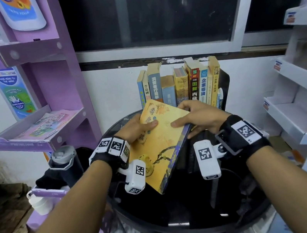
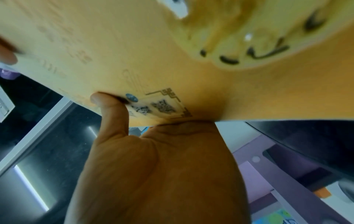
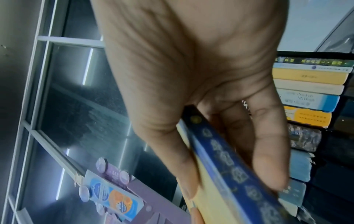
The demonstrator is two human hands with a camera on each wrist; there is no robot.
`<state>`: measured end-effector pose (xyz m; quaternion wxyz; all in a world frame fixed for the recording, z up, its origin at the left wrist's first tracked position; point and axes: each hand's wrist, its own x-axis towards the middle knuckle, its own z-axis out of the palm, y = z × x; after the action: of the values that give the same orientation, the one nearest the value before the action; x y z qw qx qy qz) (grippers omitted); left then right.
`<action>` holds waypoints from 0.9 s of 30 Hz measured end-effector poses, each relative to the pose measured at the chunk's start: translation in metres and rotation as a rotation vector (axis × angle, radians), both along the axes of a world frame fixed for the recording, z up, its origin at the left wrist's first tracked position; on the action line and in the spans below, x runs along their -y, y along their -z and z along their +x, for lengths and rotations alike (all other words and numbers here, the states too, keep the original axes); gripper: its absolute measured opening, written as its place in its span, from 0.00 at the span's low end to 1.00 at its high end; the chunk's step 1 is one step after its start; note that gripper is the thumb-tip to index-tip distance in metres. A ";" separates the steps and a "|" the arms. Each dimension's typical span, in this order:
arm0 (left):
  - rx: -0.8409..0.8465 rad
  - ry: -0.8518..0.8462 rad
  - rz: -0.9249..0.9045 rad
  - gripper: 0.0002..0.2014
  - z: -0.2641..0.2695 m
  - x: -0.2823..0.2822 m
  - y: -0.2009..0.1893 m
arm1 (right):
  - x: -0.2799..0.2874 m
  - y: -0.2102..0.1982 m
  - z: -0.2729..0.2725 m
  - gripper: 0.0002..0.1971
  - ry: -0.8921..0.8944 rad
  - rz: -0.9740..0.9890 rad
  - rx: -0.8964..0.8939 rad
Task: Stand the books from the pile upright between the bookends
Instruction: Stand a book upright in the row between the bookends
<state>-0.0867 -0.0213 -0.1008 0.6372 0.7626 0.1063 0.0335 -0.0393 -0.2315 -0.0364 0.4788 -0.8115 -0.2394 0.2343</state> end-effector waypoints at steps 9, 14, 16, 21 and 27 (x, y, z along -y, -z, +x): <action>0.113 0.063 -0.144 0.34 0.030 0.052 -0.017 | 0.056 -0.016 0.006 0.19 -0.028 0.213 -0.042; 0.136 0.097 -0.045 0.22 0.048 0.090 -0.023 | 0.082 -0.028 0.008 0.20 0.075 0.178 0.091; 0.163 0.120 0.069 0.20 0.056 0.103 -0.030 | 0.096 -0.033 0.010 0.20 0.128 0.140 0.163; 0.405 -0.027 0.409 0.21 0.080 0.127 -0.044 | 0.130 -0.044 0.024 0.17 0.278 0.027 0.334; 0.647 -0.186 0.869 0.30 0.105 0.150 -0.062 | 0.156 -0.063 0.033 0.16 0.416 0.049 0.429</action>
<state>0.0188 -0.1710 -0.0386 0.2582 0.8938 -0.0515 0.3632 -0.0063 -0.3876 0.0265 0.4746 -0.8622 -0.1696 -0.0515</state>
